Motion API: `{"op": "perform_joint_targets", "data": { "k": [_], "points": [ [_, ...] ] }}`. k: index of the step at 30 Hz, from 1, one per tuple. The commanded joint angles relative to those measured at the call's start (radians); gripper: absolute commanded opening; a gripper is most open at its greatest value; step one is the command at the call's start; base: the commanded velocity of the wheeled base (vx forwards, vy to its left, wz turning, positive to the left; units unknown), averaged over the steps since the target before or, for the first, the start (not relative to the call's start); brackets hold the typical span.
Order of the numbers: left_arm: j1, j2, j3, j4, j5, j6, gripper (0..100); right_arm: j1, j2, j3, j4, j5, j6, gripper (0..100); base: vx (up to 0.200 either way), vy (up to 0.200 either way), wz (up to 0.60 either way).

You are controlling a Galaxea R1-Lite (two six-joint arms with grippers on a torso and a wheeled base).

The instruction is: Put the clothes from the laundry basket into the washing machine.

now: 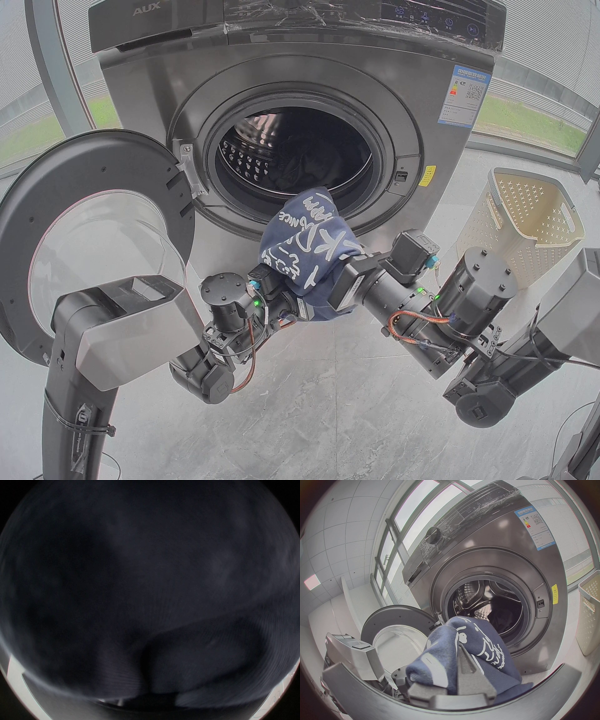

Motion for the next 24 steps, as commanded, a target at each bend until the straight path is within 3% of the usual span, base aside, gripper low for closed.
{"op": "perform_joint_targets", "data": {
  "k": [1,9,22,23,24],
  "points": [
    [0.004,-0.061,0.032,-0.002,0.004,-0.013,0,-0.050,0.007,-0.001,-0.005,0.001,-0.001,0,0.000,0.000,0.00],
    [0.009,-0.182,0.138,-0.001,0.003,-0.031,0,-0.168,0.097,0.006,-0.007,-0.002,0.042,0,0.000,0.000,0.00],
    [0.006,-0.229,0.184,-0.002,0.009,-0.044,0,-0.140,0.151,0.008,-0.008,-0.001,0.047,0,0.000,0.000,0.00],
    [0.007,-0.234,0.184,-0.002,0.011,-0.045,0,-0.140,0.149,0.008,-0.008,-0.001,0.047,100,0.000,0.000,0.00],
    [0.009,-0.239,0.184,-0.002,0.011,-0.047,0,-0.140,0.148,0.009,-0.008,-0.001,0.047,100,0.000,0.000,0.00]
  ]
}}
